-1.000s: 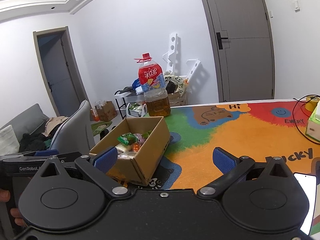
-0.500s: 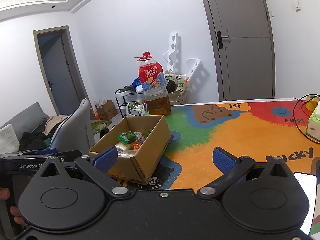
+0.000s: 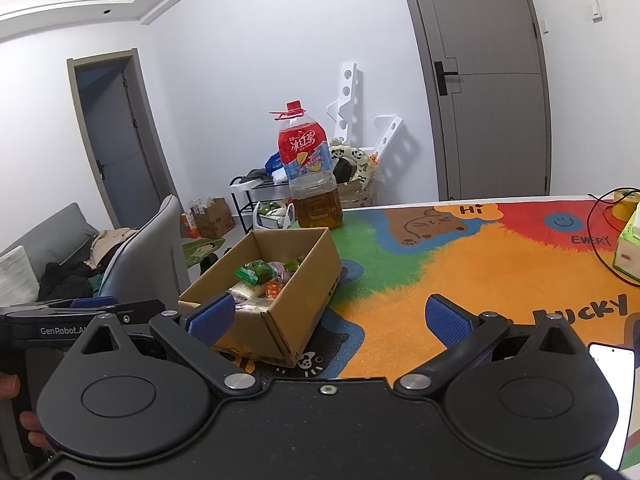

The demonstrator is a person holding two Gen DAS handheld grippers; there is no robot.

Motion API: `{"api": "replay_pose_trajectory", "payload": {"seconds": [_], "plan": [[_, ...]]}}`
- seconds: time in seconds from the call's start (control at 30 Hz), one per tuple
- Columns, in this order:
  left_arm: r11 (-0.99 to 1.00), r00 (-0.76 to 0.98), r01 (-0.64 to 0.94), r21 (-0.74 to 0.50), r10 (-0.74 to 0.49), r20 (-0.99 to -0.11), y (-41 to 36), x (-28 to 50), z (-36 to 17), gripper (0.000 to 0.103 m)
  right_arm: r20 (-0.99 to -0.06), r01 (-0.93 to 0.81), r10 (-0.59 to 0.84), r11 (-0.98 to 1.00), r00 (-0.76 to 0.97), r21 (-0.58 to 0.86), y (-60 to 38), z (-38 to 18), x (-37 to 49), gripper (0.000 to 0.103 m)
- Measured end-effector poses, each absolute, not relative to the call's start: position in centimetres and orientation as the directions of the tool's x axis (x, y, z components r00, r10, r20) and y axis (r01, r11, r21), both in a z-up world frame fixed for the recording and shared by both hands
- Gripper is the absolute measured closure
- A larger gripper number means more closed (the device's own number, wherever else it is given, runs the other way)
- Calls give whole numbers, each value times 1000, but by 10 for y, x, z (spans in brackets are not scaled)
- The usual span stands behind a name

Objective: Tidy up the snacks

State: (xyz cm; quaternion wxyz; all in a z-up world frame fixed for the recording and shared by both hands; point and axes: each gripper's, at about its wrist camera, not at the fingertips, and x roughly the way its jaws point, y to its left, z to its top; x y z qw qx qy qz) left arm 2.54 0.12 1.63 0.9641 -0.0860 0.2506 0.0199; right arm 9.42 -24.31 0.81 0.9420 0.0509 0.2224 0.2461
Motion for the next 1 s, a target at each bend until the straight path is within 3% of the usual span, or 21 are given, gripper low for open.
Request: {"api": "replay_pose_trajectory", "payload": {"seconds": [1.0], "plan": [[985, 870, -72, -159, -16, -493, 2, 25, 18, 0, -400, -443, 487, 873, 776, 203, -239, 6, 95, 0]]}}
